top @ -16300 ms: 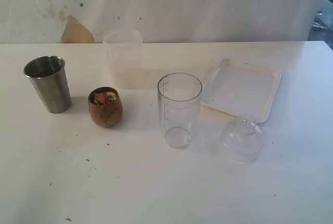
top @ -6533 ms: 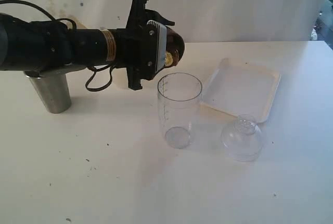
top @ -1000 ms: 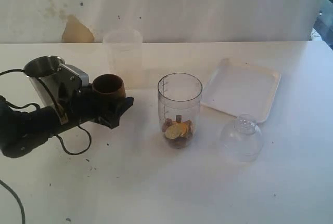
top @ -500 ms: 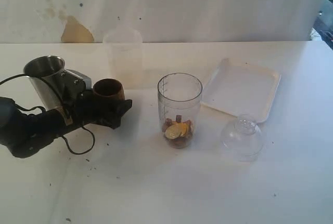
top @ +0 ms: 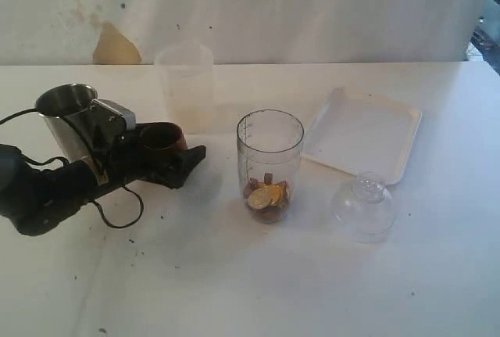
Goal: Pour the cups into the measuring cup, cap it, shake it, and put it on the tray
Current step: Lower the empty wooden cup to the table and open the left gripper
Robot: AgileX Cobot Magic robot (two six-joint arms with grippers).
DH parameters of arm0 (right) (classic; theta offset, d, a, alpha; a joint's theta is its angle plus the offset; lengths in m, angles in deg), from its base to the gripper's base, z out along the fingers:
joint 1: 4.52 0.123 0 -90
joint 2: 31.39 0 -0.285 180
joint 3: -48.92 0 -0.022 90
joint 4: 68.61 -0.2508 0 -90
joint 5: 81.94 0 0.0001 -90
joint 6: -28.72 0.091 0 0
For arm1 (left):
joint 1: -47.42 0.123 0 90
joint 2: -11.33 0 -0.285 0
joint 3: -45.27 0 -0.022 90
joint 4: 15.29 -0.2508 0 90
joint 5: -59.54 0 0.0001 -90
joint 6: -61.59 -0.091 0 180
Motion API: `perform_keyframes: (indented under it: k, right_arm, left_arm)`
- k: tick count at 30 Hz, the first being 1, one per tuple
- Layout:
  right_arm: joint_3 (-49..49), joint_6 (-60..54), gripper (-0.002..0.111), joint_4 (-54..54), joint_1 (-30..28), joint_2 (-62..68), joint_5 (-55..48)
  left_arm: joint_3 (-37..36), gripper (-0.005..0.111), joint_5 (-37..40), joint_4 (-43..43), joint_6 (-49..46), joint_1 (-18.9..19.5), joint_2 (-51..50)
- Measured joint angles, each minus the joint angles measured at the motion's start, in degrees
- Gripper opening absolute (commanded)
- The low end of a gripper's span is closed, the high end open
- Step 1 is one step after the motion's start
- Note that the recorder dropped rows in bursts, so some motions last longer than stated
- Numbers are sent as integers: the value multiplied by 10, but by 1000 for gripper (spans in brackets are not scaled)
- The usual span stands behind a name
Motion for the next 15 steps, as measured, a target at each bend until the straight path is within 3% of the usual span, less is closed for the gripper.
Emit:
perform_keyframes:
  k: [15]
  right_arm:
    - [0,0,0,0,0,0,0]
  left_arm:
    - [0,105,19,-19,29,0,153]
